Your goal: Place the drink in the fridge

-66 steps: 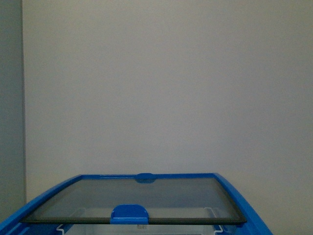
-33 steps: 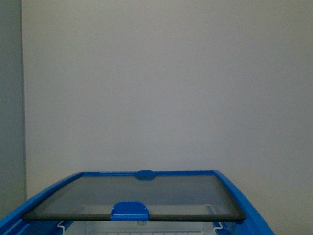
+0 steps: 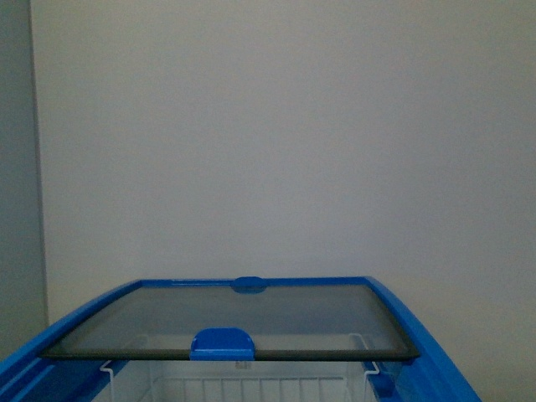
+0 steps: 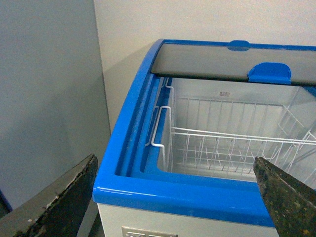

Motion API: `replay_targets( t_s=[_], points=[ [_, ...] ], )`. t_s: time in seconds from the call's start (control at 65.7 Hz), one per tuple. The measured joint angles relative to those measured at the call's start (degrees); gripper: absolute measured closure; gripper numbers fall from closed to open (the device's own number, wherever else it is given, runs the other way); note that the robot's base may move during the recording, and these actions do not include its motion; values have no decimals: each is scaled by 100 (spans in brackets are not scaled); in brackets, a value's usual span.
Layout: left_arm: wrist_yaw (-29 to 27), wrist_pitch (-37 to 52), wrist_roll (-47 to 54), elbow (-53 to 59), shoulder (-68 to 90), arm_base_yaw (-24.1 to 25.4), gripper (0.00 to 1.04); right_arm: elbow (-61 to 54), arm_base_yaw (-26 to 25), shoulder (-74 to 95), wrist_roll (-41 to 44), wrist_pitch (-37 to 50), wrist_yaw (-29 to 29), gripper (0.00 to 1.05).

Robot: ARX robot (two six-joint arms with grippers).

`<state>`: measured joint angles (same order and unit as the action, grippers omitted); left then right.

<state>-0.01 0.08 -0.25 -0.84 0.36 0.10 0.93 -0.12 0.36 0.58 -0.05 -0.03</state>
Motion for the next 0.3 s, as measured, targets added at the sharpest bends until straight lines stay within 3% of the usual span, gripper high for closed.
replay_targets(
  t_s=[0.305],
  points=[
    [0,0,0,0,0,0,8,0,0,0,0,0,0,7]
  ],
)
